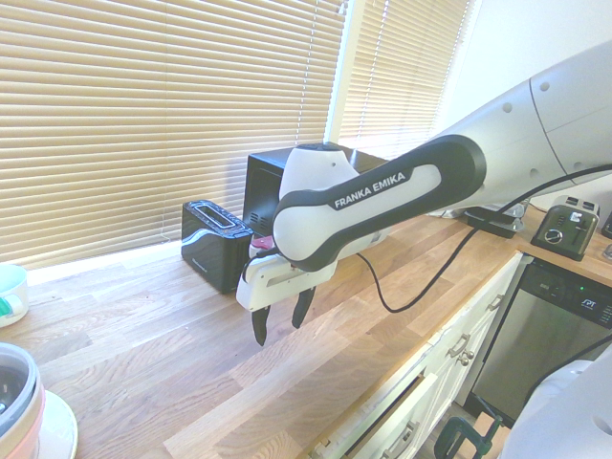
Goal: Press the toaster
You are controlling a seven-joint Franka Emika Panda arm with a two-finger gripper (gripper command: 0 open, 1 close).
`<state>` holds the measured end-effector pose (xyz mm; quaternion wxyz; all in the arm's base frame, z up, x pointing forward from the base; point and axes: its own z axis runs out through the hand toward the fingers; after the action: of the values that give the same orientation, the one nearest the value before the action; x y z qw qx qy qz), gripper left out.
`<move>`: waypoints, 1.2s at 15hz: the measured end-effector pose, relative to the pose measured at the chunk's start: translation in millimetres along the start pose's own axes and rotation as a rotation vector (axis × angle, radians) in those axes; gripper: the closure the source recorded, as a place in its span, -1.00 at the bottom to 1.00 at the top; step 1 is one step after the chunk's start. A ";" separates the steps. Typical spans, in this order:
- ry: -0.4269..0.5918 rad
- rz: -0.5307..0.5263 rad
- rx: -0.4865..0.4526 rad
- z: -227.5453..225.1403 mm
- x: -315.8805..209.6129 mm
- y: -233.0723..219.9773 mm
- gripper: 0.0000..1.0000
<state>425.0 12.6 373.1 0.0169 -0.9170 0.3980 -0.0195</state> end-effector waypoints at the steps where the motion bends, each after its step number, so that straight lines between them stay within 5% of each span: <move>1: 0.001 -0.001 -0.002 0.4 0.4 0.3 -1.00; 5: 0.071 -0.031 0.005 -3.8 9.4 0.6 -1.00; 11: 0.288 -0.045 0.174 -32.5 58.3 -25.2 -1.00; 18: 0.448 0.095 0.293 -38.0 83.5 -49.4 -1.00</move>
<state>516.2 -15.3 415.2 0.0618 -0.8579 0.4275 -0.2782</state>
